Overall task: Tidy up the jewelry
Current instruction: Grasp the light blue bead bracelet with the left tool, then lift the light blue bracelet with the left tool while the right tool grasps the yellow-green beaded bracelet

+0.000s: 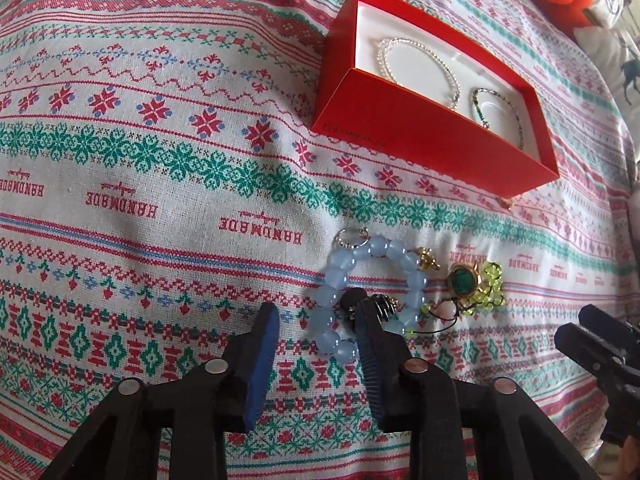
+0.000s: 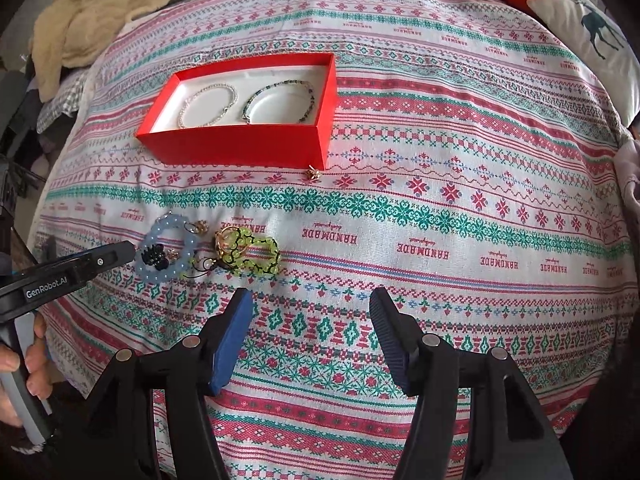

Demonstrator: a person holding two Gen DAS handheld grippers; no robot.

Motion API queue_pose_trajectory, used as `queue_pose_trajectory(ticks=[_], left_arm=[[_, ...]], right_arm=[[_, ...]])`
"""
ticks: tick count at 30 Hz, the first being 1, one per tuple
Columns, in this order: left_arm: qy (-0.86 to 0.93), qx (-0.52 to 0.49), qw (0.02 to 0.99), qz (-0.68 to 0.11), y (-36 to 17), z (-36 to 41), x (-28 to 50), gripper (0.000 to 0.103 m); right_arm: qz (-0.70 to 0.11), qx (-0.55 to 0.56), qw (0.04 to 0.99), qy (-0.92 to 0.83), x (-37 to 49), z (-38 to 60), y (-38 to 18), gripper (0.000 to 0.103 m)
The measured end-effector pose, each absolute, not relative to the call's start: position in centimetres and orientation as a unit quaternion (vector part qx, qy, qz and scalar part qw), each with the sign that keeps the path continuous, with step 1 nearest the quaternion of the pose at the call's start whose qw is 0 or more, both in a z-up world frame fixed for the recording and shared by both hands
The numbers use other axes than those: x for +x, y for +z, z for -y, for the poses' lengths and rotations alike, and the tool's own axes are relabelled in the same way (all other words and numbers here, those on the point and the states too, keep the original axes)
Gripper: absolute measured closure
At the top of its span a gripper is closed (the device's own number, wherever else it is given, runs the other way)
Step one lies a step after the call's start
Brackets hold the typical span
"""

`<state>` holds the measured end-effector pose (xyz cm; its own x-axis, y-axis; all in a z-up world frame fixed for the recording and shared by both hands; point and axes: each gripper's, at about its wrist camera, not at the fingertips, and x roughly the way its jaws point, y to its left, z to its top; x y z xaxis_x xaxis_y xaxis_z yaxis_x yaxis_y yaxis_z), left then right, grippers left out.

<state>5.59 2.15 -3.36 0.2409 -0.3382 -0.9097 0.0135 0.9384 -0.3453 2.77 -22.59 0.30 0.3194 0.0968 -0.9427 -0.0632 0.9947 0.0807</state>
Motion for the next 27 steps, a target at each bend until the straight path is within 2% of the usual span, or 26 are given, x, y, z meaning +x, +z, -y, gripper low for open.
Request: queue_pose_trajectory(ticks=[4,7,20,27], left_arm=[[-0.113,-0.124,0.773,-0.611,-3.9,-1.8,5.8,0.086],[-0.113,-0.113,0.774,-0.613,-4.2,-1.3,6.0,0.090],[-0.099,-0.028,0.793,-0.600,-4.8,2.4,6.5,0.095],[-0.126,-0.033,0.810,-0.572,-2.1,3.2,5.4,0.095]], right_arm=[[-0.581,0.013,0.812,0.052,2.9,22.4,0.3,0.039],[-0.580,0.012,0.813,0.051,3.0,22.4,0.2,0.039],[-0.584,0.021,0.810,0.042,3.5,23.0,-0.1,0.039],[-0.588,0.044,0.807,0.031,4.3,24.0,-0.5,0.039]])
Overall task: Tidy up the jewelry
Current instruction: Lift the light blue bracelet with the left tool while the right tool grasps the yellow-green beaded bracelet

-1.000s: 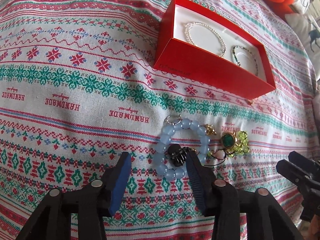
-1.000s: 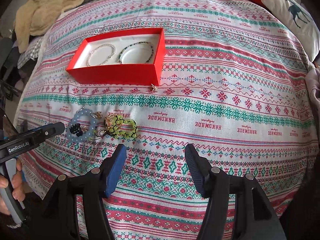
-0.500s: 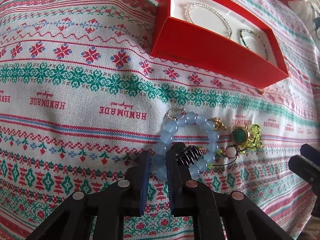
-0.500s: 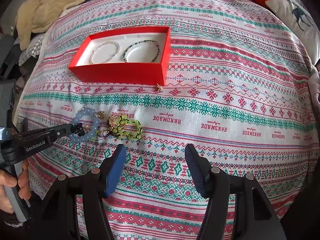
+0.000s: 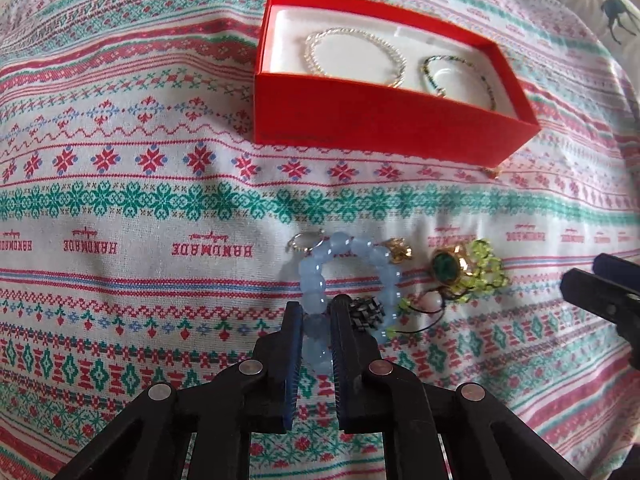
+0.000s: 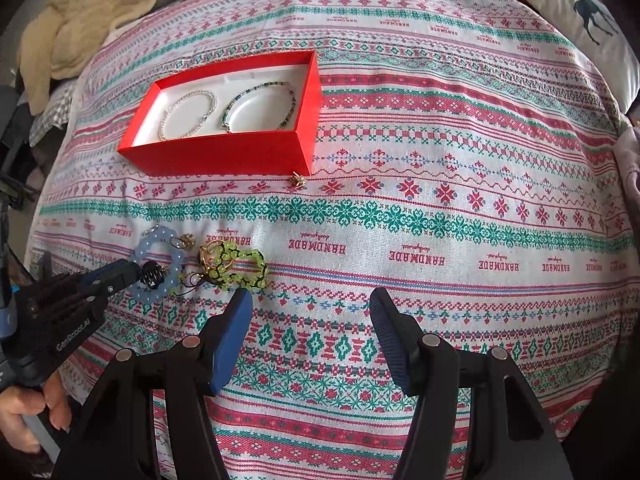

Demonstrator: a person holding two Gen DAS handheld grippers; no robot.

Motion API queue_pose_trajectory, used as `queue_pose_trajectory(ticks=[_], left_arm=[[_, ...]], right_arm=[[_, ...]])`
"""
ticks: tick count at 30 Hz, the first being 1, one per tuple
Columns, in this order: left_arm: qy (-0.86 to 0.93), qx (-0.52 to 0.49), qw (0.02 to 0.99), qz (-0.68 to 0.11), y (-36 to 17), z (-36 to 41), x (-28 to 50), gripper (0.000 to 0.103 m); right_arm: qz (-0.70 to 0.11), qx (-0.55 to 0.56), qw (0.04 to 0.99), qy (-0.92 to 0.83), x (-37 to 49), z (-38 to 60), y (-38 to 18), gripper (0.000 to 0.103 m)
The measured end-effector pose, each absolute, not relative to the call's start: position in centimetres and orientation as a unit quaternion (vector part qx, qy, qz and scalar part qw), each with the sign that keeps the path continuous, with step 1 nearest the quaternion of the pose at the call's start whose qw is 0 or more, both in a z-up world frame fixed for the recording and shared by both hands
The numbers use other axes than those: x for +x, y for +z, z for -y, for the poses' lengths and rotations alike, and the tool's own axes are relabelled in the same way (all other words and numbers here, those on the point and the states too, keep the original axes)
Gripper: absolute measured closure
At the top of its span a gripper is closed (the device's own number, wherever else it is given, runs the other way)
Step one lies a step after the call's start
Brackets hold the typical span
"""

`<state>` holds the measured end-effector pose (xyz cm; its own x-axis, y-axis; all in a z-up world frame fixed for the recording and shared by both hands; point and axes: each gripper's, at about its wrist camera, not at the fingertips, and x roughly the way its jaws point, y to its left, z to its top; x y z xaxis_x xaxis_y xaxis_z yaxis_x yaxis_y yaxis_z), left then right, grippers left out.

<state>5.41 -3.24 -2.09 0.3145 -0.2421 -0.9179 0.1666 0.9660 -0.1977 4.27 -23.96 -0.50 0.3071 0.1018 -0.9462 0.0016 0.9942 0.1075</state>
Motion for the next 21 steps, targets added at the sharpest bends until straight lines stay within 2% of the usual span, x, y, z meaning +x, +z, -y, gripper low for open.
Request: queue_pose_trajectory(ticks=[8,21], left_arm=[[-0.154,-0.048,0.836,-0.525,1.8,2.9,3.9,0.095],[-0.165,-0.075,0.843,-0.506,3.5,0.7,3.1,0.095]], right_arm=[[-0.600,0.079,0.796,0.030,4.8,24.3,-1.7,0.039],[-0.614,0.121,0.779,0.028,6.8,23.5,-4.2,0.040]])
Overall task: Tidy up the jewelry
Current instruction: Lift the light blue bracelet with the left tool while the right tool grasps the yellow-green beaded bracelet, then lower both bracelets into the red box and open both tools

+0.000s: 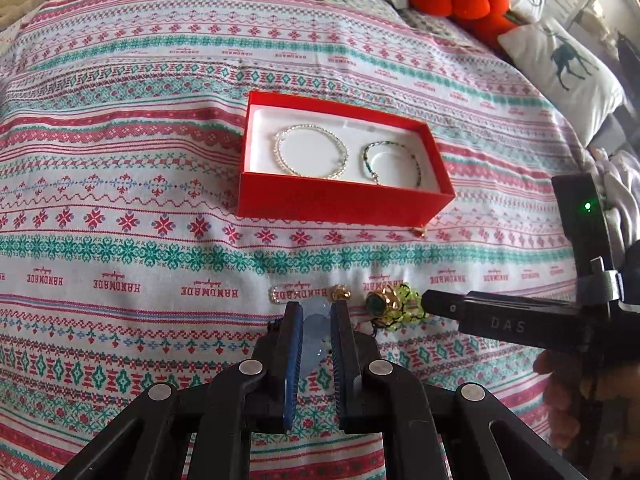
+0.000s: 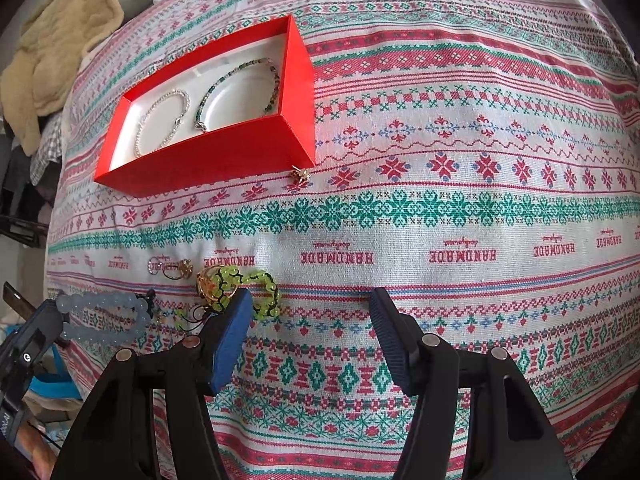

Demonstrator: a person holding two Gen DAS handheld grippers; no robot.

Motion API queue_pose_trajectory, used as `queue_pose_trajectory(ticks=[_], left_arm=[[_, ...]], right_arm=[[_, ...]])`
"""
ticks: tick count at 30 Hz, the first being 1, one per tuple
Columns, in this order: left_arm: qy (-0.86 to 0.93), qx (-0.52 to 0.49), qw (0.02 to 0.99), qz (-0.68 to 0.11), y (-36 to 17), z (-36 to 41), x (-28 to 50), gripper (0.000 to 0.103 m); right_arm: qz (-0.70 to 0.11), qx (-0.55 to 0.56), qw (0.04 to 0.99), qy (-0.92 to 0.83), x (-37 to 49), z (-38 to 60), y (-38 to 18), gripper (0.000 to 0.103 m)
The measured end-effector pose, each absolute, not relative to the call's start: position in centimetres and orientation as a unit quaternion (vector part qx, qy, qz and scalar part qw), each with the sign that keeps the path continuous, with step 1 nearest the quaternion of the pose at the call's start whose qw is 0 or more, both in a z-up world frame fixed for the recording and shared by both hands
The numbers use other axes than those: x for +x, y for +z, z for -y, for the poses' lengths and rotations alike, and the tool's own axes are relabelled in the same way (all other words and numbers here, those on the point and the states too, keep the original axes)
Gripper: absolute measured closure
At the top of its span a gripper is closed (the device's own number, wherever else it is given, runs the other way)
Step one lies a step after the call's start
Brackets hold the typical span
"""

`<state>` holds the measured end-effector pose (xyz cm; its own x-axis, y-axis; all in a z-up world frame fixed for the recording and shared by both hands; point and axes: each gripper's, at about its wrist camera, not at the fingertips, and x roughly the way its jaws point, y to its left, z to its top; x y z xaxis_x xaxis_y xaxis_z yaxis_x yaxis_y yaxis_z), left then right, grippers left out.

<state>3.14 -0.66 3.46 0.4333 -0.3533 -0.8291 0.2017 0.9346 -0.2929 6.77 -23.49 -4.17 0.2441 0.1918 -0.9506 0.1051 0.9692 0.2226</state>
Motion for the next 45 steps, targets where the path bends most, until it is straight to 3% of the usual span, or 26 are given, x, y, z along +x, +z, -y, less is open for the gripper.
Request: queue_pose_trajectory(ticks=[3,5,9,11,14,45], left_arm=[[-0.162,-0.083,0.841,-0.510,3.2,0.4,3.4,0.095],[-0.162,-0.085,0.840,-0.511,3.2,0.3,3.5,0.095],[-0.162,-0.086,0.837,-0.515,2.9,0.1,3.7,0.095],[-0.160,-0.087,0.835,-0.519,2.7,0.0,3.9,0.095],[-0.156,-0.087,0.833,-0.524,2.3,-0.1,4.0,0.095],[-0.158,-0.111,0.863,-0.467,6.3,0.8,4.3,0.095]], right_arm=[[-0.611,0.099,0.785,0.019,7.1,22.6,-4.4,0.044],[-0.608,0.080,0.790,0.008,7.4,22.0,-4.5,0.057],[-0.597,0.053,0.801,0.001,7.6,21.0,-4.5,0.066],[-0.594,0.033,0.804,0.007,7.6,20.5,-4.6,0.081],[-0.593,0.013,0.805,0.014,7.6,20.1,-4.8,0.093],[-0.495,0.116,0.857,0.084,3.4,22.7,5.6,0.096]])
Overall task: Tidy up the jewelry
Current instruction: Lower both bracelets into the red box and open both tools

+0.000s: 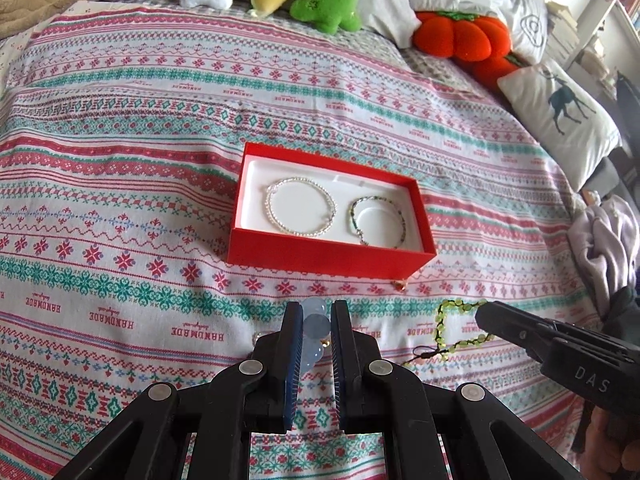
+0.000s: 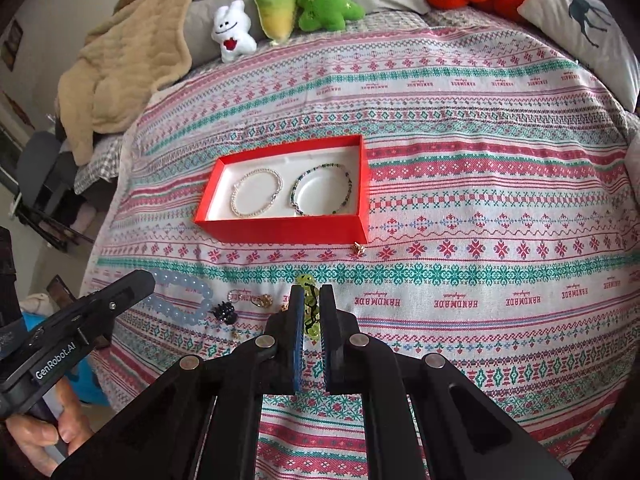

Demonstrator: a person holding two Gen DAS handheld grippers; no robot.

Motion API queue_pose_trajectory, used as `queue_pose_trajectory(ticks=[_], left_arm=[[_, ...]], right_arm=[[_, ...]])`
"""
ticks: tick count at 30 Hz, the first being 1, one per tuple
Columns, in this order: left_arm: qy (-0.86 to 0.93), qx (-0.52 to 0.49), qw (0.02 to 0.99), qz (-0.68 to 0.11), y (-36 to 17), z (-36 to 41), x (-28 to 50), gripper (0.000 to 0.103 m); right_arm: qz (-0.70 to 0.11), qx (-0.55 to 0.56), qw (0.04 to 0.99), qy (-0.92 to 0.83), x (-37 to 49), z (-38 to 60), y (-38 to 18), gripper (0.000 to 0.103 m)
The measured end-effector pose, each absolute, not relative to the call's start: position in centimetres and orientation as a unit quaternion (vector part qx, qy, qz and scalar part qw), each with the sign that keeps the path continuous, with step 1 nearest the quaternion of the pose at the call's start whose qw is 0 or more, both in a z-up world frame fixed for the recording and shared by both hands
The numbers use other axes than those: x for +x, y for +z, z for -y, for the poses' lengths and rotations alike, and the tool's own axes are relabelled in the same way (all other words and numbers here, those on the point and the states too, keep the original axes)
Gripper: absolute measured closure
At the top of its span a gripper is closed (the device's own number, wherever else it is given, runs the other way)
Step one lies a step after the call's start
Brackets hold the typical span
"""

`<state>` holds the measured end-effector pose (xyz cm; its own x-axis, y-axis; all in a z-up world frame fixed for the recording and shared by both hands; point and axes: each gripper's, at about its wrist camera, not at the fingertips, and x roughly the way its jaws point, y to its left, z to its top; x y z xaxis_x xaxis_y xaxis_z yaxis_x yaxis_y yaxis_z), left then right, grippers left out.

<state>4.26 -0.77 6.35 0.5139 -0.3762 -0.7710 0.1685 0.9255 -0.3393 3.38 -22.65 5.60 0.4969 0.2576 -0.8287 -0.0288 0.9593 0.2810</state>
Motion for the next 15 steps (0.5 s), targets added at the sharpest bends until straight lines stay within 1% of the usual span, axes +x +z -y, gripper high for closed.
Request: queue_pose_trajectory(ticks=[10,15], left_arm=[[-0.173,-0.133,0.868,-0.446,7.8,1.8,5.6,0.095],[-0.186,-0.153,0.866,-0.438,8.1,2.6,7.0,0.095]], right_arm=[[-0.457,0.130,0.875,0.091,3.4,23.5,8.4,0.096],[-0.446,0.145,0.878,0.092,4.3,23.9,9.0,0.096]])
